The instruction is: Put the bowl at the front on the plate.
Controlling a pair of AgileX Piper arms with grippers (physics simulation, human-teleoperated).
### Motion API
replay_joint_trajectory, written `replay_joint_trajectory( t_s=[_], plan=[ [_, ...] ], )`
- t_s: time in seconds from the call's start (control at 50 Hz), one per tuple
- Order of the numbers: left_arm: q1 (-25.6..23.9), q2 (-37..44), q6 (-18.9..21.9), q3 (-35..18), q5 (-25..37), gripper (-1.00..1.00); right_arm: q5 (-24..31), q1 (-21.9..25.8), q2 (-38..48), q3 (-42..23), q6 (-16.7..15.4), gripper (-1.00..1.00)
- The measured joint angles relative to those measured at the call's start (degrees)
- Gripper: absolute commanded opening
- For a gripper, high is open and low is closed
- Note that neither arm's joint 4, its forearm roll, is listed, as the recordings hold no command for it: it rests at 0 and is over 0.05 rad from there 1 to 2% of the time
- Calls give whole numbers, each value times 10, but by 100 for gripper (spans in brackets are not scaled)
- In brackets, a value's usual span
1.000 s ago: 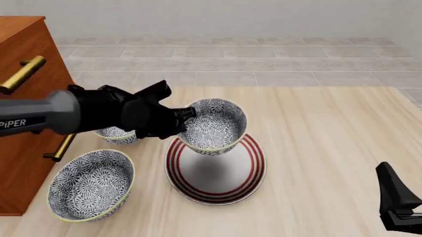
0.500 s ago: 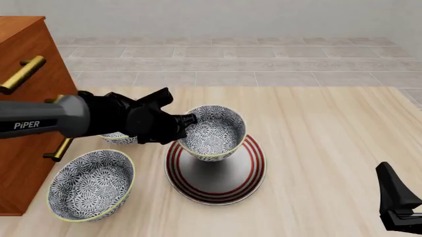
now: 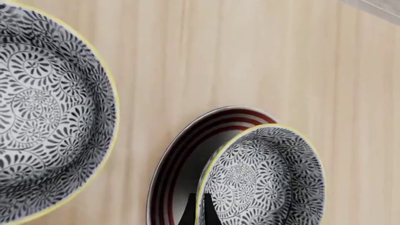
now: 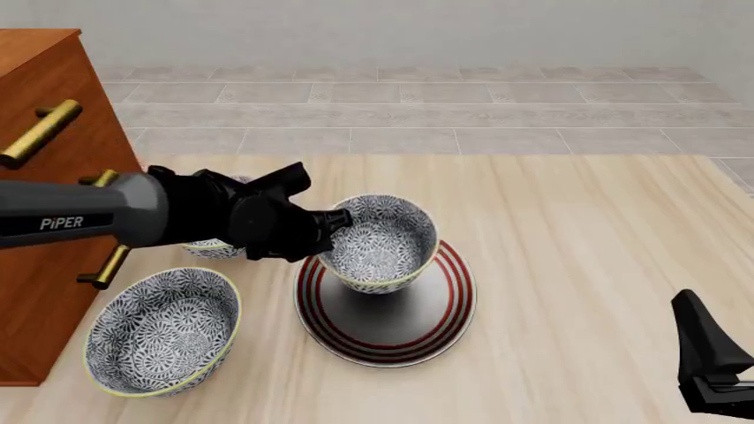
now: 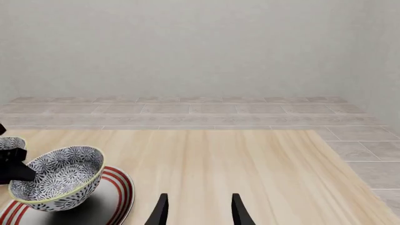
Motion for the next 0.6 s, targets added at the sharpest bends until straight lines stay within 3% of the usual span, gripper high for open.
replay_joint_trajectory(
  t_s=[0.14, 0.16, 0.6],
  plan=[
    [-1, 2, 3, -1, 1, -100, 0, 0, 0, 0, 0, 100],
    [-1, 2, 3, -1, 2, 100, 0, 0, 0, 0, 0, 100],
    [-6, -6, 11, -9, 13, 100, 0, 0, 0, 0, 0, 100]
  ],
)
